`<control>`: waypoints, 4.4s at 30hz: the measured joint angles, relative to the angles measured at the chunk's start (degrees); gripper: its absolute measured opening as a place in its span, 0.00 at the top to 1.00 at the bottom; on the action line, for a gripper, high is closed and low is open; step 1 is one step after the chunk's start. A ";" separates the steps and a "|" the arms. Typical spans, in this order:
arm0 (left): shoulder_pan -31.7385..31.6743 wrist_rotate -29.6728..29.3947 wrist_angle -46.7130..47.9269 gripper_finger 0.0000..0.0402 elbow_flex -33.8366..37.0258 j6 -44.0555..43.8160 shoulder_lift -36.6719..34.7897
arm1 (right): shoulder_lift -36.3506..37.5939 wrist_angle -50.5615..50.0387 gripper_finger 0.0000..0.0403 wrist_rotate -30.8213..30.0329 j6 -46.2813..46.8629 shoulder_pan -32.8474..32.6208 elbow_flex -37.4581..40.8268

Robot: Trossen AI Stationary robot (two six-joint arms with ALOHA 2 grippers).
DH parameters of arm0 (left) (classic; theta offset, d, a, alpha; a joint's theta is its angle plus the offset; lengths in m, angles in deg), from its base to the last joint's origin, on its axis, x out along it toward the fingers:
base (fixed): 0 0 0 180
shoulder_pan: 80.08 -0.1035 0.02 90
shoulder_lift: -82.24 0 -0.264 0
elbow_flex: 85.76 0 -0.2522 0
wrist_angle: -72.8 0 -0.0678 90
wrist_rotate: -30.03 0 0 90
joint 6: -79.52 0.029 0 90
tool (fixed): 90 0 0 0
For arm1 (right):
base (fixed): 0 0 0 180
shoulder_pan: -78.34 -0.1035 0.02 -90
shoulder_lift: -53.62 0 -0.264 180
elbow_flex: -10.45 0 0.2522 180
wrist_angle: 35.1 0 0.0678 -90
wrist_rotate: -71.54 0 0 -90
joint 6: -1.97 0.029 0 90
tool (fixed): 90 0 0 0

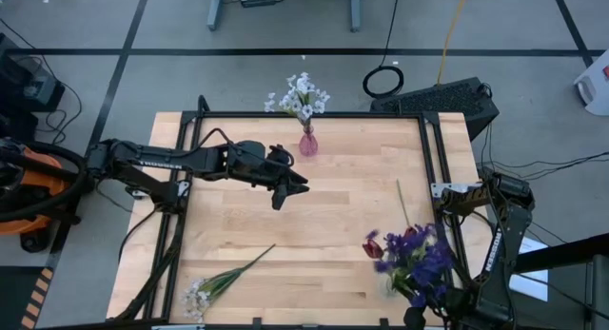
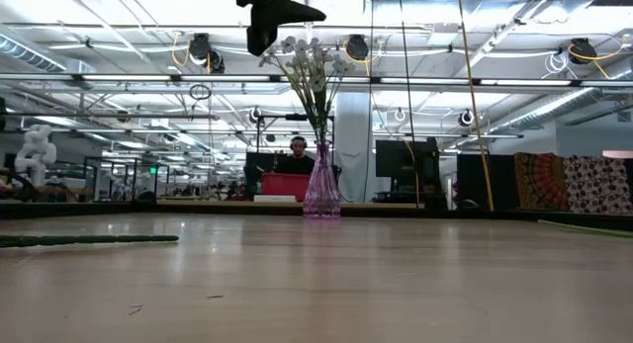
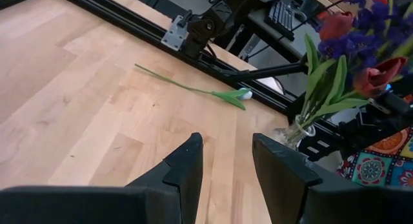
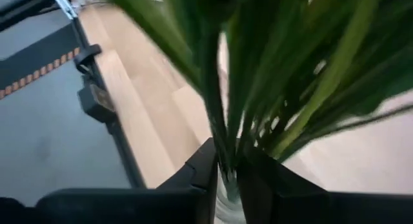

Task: Sort flowers into vase by color
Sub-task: Put the purple flowers into the transparent vase, then put the white tulip into the pink vase

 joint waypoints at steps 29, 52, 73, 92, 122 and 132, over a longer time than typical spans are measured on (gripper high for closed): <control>0.00 0.19 0.17 0.65 0.00 0.50 0.00 | 16.42 10.65 0.64 21.41 -5.57 0.50 0.00; 0.00 0.19 0.15 0.65 0.00 3.50 0.00 | 39.52 -19.66 0.99 26.05 4.49 2.19 -0.04; -1.65 0.24 4.84 0.66 0.05 13.16 0.00 | 38.16 -16.50 1.00 17.55 -19.12 40.93 4.70; -0.10 1.54 4.28 0.72 7.53 12.35 -0.04 | 24.36 -17.05 1.00 36.35 -45.68 72.89 5.22; -0.13 5.85 3.37 0.72 11.78 17.02 -0.24 | 28.68 12.84 0.71 51.89 -27.08 61.91 44.18; -0.17 4.58 0.20 0.72 11.78 16.61 -0.26 | 28.68 12.74 0.70 54.56 -17.30 52.78 45.90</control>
